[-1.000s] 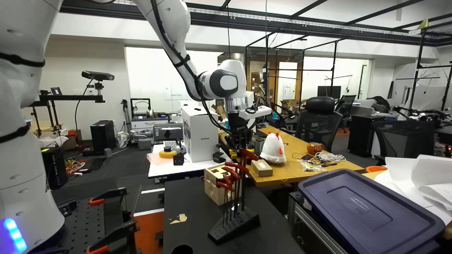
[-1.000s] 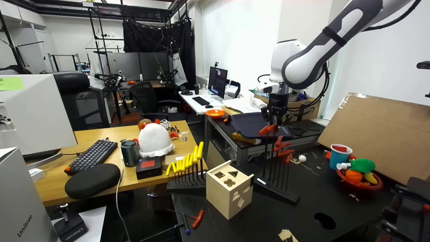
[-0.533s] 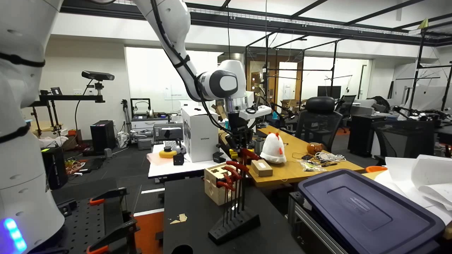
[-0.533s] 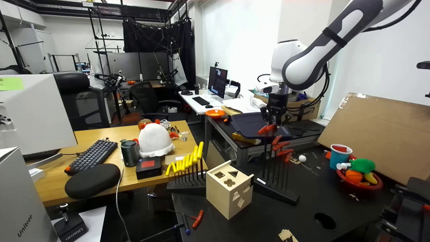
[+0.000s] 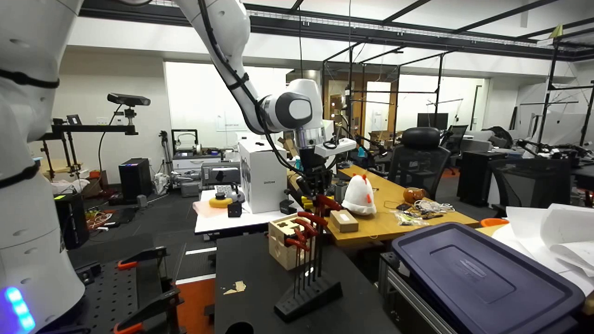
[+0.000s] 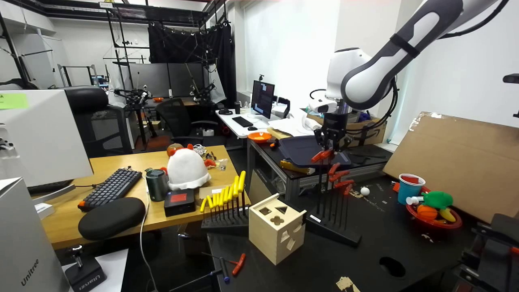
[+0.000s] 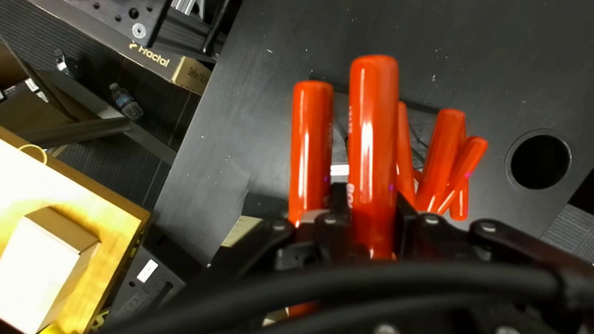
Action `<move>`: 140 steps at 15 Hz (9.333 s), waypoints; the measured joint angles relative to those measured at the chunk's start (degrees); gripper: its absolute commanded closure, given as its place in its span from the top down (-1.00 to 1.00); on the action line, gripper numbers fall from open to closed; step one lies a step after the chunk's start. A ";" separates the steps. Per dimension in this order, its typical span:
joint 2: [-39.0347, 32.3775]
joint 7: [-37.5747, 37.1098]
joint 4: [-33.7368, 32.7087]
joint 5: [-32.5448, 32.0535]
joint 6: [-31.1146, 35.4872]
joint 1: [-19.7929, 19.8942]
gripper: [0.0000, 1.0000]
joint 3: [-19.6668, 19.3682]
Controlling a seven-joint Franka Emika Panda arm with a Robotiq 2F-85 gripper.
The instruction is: Pick the tool with the red handle and put on the black object
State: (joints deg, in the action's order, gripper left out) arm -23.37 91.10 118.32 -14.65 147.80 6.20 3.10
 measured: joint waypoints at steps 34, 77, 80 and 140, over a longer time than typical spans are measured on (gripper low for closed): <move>4.36 13.10 1.47 10.43 -6.53 1.47 -0.88 1.29; 0.60 7.23 1.57 4.37 1.84 0.73 -0.88 -1.06; 0.53 6.71 1.72 3.70 2.22 0.73 -0.88 -1.26; 1.61 3.30 6.20 13.20 6.68 4.28 -0.88 3.94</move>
State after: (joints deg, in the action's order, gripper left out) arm -21.76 94.40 124.52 -1.44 154.48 10.47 7.03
